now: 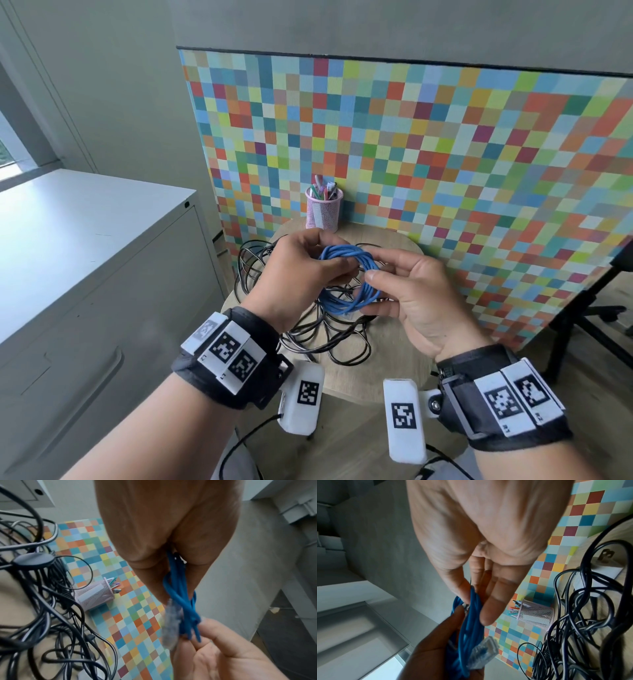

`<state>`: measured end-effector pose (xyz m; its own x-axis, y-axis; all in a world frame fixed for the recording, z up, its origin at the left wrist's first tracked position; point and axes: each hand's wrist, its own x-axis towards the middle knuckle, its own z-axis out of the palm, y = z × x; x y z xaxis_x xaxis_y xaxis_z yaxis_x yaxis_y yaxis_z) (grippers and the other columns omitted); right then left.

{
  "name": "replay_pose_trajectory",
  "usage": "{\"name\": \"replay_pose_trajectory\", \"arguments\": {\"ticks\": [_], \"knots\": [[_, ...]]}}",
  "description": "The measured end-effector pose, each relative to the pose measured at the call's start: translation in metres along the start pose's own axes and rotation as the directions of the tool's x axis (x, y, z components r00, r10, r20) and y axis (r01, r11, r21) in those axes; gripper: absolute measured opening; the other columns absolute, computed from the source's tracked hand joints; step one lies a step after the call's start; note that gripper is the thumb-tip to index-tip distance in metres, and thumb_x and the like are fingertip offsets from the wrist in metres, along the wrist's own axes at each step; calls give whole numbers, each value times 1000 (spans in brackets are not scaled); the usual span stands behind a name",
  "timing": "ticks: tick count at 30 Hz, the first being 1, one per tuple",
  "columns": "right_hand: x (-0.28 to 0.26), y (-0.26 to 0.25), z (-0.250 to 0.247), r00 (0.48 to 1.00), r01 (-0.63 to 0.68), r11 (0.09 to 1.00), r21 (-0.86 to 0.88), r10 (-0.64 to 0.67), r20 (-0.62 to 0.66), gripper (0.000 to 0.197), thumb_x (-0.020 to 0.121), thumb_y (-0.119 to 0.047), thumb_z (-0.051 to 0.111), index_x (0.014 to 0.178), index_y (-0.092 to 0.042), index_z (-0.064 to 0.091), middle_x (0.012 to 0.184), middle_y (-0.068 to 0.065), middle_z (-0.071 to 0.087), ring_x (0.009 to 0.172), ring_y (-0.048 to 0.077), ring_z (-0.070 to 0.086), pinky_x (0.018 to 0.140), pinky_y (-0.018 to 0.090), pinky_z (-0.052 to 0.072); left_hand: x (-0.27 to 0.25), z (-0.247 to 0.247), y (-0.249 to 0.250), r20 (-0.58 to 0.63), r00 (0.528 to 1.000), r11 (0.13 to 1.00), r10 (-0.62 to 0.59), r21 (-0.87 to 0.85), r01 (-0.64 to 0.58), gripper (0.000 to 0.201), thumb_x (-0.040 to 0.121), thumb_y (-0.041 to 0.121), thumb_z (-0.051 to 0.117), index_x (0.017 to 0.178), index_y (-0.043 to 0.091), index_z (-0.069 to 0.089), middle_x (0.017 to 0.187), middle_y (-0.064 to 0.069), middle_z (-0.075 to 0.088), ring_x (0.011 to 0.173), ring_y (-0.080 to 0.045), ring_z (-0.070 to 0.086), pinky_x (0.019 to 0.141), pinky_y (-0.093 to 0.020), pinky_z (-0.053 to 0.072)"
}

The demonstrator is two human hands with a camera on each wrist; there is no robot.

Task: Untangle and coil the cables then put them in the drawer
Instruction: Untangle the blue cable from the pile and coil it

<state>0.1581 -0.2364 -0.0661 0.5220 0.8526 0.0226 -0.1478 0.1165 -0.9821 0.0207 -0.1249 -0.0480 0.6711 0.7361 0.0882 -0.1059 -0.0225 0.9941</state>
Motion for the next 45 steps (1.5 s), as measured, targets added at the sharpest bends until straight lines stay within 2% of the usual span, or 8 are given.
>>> {"name": "replay_pose_trajectory", "arguments": {"ticks": [6,10,15,23,29,33,37,45], "knots": [[0,1,5,1000,7,999,-50,-8,-7,27,91,7,69,111,-10,72,70,-3,72,66,16,73,53,32,61,-2,2,1,-40,999,1000,21,20,-20,22,80,-3,84,96,-2,69,86,-16,75,76,-24,72,76,-37,64],[0,-1,6,1000,-11,1000,-25,11,8,24,92,7,68,109,-9,72,76,2,75,69,21,74,54,34,61,-1,3,3,-57,997,995,56,85,-51,20,81,-4,82,96,-5,69,90,-23,75,75,-28,71,78,-43,64],[0,-1,10,1000,4,1000,-21,-5,-12,18,94,4,66,102,-8,76,86,13,77,73,25,76,56,35,61,3,2,7,-64,997,994,32,102,-25,12,83,-10,75,92,-5,69,80,-16,72,71,-24,69,78,-44,63],[3,-2,11,995,46,997,-60,-51,-84,16,97,1,64,98,-9,77,83,15,78,66,27,75,57,37,63,7,-11,11,151,987,998,-61,33,57,18,83,-14,72,98,-6,68,88,-30,71,79,-34,67,85,-46,58],[3,-7,8,996,60,994,-94,-65,-55,12,93,-1,71,98,-10,66,84,18,76,66,28,75,53,37,60,8,-13,3,194,978,995,-71,-49,82,16,94,-10,63,106,0,62,93,-24,74,71,-24,74,68,-29,63],[3,-10,3,992,87,986,-145,-100,-83,13,93,4,69,96,-8,69,84,16,77,69,28,76,54,40,63,10,-8,1,94,995,999,-41,21,40,10,90,-5,72,95,2,67,91,-22,76,78,-29,73,76,-37,62],[5,-15,-5,996,77,986,-151,-84,-36,20,94,8,65,103,-9,73,90,9,79,79,23,76,62,42,65,15,-9,5,61,998,997,0,79,-5,8,89,0,75,90,8,73,80,-15,71,73,-25,62,64,-25,56],[33,-12,-29,992,-36,989,-146,18,-125,11,95,7,64,103,1,68,92,21,76,71,28,73,59,37,63,36,-16,-11,57,998,954,-20,300,2,18,96,31,71,104,16,75,94,2,77,76,-4,67,76,-24,54]]}}
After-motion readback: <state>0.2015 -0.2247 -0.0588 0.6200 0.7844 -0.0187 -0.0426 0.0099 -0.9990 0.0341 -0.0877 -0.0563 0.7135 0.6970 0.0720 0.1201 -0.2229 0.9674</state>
